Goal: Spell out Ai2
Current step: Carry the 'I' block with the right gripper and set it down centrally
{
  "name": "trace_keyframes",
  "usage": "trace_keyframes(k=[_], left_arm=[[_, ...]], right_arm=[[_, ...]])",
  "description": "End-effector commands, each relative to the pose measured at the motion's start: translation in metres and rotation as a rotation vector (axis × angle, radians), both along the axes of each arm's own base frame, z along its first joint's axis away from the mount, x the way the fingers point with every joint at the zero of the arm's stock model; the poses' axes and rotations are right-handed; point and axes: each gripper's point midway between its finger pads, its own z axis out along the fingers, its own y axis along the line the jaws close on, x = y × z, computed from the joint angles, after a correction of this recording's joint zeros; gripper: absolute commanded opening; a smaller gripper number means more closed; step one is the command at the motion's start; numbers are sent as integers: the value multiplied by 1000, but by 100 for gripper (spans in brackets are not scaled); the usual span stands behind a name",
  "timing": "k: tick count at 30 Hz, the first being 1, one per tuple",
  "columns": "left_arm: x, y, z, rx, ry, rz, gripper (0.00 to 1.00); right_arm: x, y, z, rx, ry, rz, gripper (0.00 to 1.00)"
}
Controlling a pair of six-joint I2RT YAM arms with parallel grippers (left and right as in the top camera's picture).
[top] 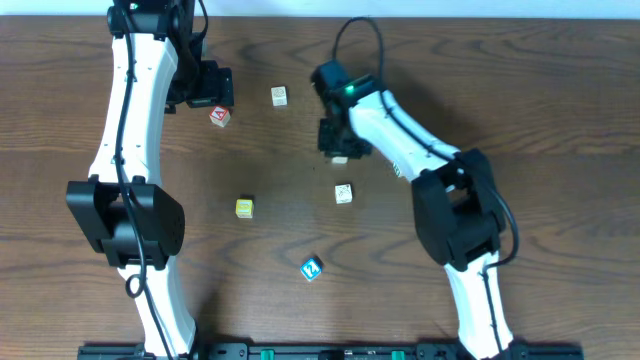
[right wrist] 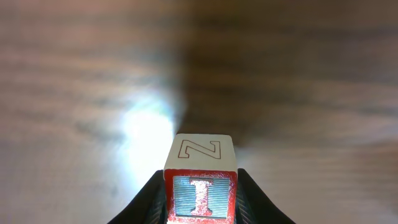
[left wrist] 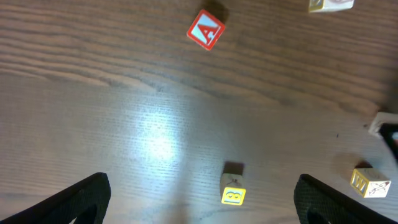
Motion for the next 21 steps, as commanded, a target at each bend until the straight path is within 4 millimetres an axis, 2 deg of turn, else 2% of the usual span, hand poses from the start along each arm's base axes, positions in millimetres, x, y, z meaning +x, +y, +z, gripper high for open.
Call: trace_keyframes(k=[1, 8, 11, 15, 21], left_arm=[[1, 8, 1, 30, -1, 3, 95], [-1, 15, 2, 72, 4, 8, 95], [-2, 16, 2, 75, 8, 8, 95], [-2, 16, 2, 75, 7, 8, 95], [-2, 16, 1, 74, 8, 8, 96]], right_arm=[[-13, 16, -3, 3, 24, 54, 24], [-23, 31, -3, 22, 33, 40, 22], [-16, 34, -2, 28, 4, 41, 21], [-2, 27, -1, -6, -59, 34, 22], [9, 24, 1, -35, -109, 66, 24]])
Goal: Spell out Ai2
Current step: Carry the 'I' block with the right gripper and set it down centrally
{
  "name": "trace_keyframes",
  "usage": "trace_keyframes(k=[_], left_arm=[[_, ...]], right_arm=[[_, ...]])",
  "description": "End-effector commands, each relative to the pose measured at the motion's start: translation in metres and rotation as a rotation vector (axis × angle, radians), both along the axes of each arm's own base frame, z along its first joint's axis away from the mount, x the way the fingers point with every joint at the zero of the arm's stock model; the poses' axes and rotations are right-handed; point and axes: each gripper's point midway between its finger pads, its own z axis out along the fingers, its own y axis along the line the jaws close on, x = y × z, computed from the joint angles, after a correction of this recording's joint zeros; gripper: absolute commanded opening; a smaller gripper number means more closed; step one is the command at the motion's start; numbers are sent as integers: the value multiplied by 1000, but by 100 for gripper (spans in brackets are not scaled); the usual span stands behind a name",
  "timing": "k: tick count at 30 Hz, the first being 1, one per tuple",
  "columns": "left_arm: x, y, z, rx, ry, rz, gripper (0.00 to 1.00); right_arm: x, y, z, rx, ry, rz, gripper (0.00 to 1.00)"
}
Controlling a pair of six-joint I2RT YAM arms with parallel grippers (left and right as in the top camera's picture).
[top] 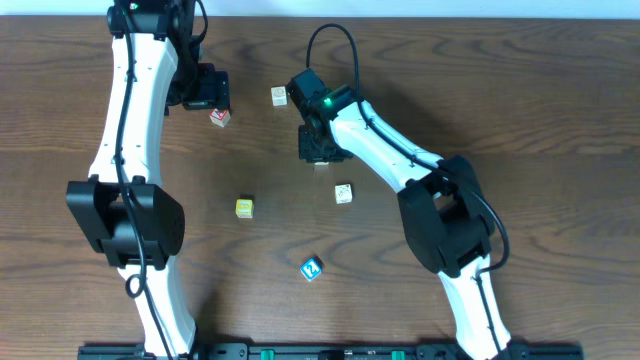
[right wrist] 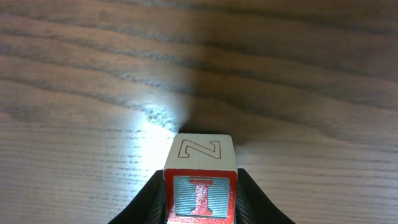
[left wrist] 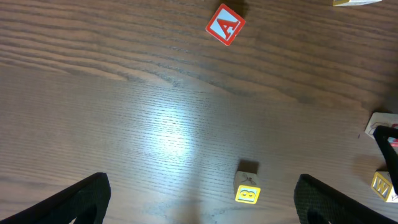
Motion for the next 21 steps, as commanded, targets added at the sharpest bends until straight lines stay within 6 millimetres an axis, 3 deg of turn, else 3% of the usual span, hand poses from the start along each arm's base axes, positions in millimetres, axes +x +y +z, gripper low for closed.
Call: trace_keyframes(k=[1, 12, 15, 21], left_arm=[[1, 6, 2, 19, -2, 5, 95], [-1, 6, 2, 20, 4, 4, 95], [-1, 6, 1, 20, 7, 5, 95], [-2, 6, 1, 20, 10, 4, 95]], right_arm=[[8, -8, -2, -55, -33, 9, 25], [18, -27, 1, -159, -92, -2, 25], [25, -42, 5, -242, -140, -19, 25], [17, -33, 0, -161, -76, -20, 23]])
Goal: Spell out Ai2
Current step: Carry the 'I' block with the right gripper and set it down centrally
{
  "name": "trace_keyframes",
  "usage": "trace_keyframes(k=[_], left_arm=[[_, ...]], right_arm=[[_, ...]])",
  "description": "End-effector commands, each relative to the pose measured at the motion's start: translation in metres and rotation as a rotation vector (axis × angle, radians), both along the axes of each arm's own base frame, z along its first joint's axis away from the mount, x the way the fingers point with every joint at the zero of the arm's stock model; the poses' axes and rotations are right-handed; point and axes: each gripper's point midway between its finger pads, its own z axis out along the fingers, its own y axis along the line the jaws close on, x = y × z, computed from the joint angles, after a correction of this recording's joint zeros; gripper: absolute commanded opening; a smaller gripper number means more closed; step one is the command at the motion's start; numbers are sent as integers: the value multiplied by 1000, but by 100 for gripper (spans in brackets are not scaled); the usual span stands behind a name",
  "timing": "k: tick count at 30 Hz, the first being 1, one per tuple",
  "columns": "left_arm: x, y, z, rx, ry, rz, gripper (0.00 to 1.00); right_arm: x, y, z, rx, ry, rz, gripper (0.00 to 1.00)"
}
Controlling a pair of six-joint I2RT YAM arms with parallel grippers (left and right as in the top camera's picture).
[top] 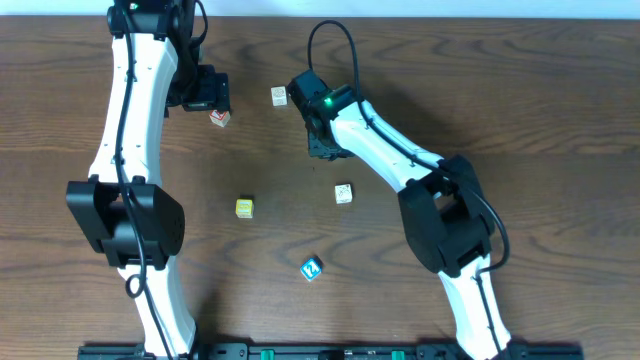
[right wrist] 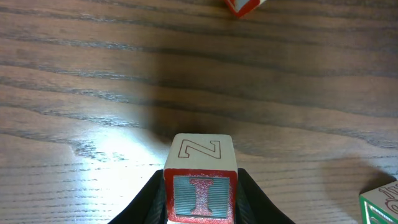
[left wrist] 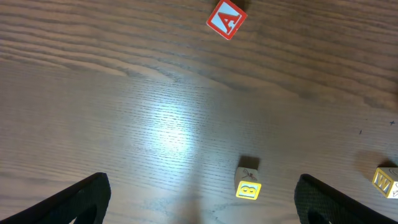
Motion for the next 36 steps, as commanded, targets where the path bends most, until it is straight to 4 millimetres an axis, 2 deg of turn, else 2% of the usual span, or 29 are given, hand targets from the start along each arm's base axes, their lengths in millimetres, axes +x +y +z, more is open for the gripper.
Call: trace_keyframes(k=[1, 12, 24, 36], left_arm=[[1, 6, 2, 19, -3, 4, 95], [0, 6, 2, 19, 1, 5, 95], [0, 6, 2, 20, 3, 4, 95], [-1, 7, 2, 24, 5, 4, 95]], right_arm=[[0, 2, -4, 33, 23, -15, 23], [-8, 15, -6, 115, 71, -38, 21], [-10, 13, -7, 120, 83, -76, 21], [-9, 13, -7, 121, 77, -76, 44]])
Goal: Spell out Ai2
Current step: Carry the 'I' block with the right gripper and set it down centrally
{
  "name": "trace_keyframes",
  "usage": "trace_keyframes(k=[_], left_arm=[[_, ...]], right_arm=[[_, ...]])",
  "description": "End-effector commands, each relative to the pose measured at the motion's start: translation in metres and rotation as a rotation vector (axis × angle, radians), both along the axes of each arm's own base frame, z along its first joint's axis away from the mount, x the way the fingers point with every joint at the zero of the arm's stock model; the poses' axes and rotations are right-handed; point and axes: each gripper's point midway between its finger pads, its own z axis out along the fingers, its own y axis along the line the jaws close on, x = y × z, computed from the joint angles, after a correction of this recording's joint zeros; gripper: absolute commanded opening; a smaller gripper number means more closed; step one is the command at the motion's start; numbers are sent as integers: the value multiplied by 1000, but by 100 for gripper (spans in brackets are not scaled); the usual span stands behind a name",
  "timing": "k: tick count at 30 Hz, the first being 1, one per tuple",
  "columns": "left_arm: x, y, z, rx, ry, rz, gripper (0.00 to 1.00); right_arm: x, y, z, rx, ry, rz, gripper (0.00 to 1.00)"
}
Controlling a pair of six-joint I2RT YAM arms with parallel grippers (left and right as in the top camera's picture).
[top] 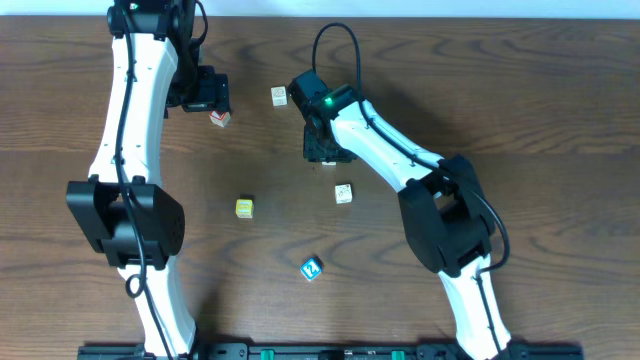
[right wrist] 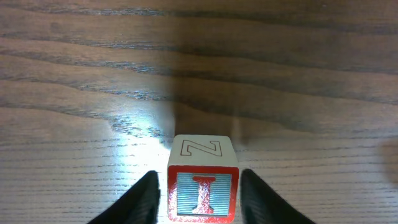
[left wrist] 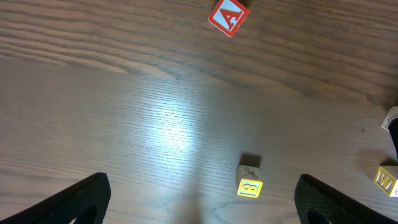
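Note:
The I block, red-framed with a Z on its top face, rests on the wood table between the fingers of my right gripper. The jaws stand open, with a gap on each side of the block. In the overhead view my right gripper covers the block, right of the red A block. My left gripper hovers open and empty just up-left of the A block. The blue 2 block lies near the front.
A pale block lies at the back between the arms. A yellow block sits at mid-left and shows as the same yellow block in the left wrist view. A W block lies below my right gripper.
My right gripper has opened and let go of the I block, which now stands on the table between the fingers. The left arm has barely moved.
My right gripper held the I block above the table right of centre. Then it was further left, nearer the A block, still shut on it at the two later moments. Now the block is released on the table. My left gripper stayed open near the A block.

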Motion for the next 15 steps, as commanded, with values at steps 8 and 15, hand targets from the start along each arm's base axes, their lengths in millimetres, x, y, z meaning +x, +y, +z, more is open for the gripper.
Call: trace_keyframes(k=[8, 15], left_arm=[[4, 7, 2, 22, -16, 5, 96], [13, 6, 3, 20, -53, 6, 96]], right_arm=[[36, -18, 28, 16, -76, -44, 53], [69, -43, 102, 9, -193, -50, 74]])
